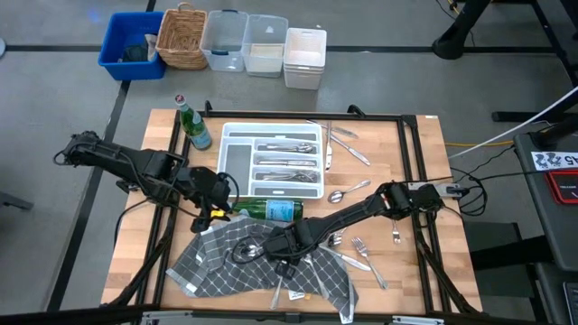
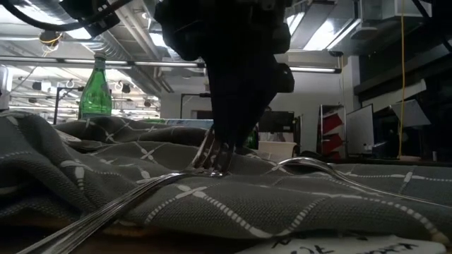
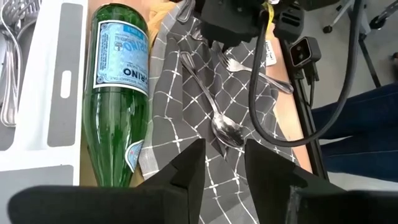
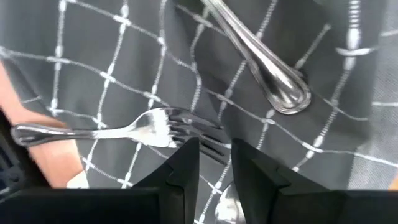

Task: Sort silverware
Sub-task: Put the silver fork into the silverware tray

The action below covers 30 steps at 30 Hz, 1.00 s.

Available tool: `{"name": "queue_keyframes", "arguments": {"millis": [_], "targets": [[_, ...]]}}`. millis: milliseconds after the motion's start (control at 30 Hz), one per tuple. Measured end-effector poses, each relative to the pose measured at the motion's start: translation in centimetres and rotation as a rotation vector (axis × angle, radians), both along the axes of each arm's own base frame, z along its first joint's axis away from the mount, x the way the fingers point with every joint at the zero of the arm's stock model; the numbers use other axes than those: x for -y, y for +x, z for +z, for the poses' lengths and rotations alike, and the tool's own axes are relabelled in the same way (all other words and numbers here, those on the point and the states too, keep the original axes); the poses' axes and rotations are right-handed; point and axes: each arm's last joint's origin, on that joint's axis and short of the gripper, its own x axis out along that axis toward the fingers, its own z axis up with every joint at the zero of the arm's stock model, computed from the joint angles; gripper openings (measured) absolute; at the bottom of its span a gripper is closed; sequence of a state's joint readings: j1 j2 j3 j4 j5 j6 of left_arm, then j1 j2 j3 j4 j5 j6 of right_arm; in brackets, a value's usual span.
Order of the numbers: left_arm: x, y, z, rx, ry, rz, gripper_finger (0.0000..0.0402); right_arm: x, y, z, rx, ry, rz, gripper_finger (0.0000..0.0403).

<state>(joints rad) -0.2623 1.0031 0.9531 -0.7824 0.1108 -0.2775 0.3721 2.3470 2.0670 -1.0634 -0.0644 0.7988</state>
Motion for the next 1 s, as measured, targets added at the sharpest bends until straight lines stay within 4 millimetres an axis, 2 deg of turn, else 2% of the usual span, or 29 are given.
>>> {"name": "queue_keyframes", "arguments": {"millis": [100,333,600,800,1000], "targets": [[0.0,0.0,0.0,0.001,0.002,0.002,0.0100,0.0,0.0,0.0,0.006,0.003,0.035,0.0084],[0.0,0.0,0.0,0.000,0.001,0.004,0.0100,-0.1,0.2,0.2,0.028,0.018,0.050,0.0013],[0.0,0.0,0.0,0.001,0.001,0.004,0.0100,-0.1,0.2,0.4,0.024,0.034,0.050,0.0006],[0.0,0.1,0.1,0.008,-0.001,0.005,0.0100,0.8,1.2,2.3,0.082,0.060,0.030,0.0003],[0.0,0.1,0.1,0.008,-0.001,0.005,0.0100,2.9,2.6,5.2,0.184,0.064,-0.024,0.0000]]}}
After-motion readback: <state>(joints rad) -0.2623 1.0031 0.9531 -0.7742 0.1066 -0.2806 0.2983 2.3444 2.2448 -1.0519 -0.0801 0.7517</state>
